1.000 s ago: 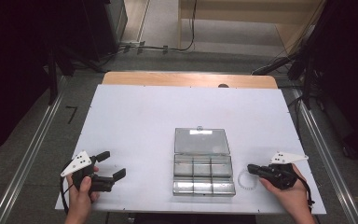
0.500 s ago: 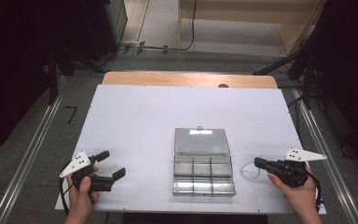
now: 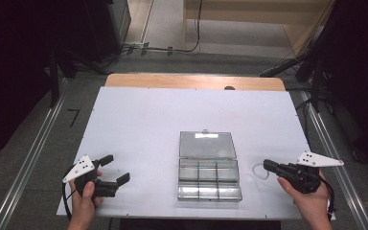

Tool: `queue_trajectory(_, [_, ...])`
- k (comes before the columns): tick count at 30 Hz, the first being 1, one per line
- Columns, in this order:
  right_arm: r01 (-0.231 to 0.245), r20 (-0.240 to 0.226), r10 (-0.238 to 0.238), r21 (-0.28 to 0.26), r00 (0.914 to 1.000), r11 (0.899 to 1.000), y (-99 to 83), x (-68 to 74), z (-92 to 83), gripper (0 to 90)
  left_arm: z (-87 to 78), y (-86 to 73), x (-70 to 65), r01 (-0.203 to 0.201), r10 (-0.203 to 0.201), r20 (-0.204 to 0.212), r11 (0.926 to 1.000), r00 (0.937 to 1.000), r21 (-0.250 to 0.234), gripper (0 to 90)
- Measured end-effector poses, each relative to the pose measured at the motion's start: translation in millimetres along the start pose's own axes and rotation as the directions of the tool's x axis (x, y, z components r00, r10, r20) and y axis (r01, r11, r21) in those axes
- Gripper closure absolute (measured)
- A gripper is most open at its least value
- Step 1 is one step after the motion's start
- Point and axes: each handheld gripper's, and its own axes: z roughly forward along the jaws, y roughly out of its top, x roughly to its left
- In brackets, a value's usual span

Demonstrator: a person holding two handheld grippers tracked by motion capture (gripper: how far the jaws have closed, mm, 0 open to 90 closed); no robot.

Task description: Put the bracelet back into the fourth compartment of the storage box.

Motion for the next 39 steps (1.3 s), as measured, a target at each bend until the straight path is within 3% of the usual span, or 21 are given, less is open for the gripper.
queue_trajectory(15, [-0.015,-0.016,0.015,-0.036,0.9998,0.999,11.6,10.2,-3.2,85.3,-0.5,-0.1,-0.1,0.002,-0.002,0.003,1.0000,1.0000,-0.006,0.0])
queue_trajectory(19, [0.008,0.008,-0.008,-0.031,0.9999,0.999,15.6,15.9,-2.8,85.3,-0.5,-0.2,-0.3,0.000,0.000,0.003,1.0000,1.0000,-0.006,0.0])
queue_trajectory(39, [0.033,-0.035,-0.035,-0.058,0.9988,0.998,25.0,34.8,-0.3,85.3,0.3,-0.1,-1.6,-0.010,0.010,0.004,0.9999,0.9999,0.004,0.0])
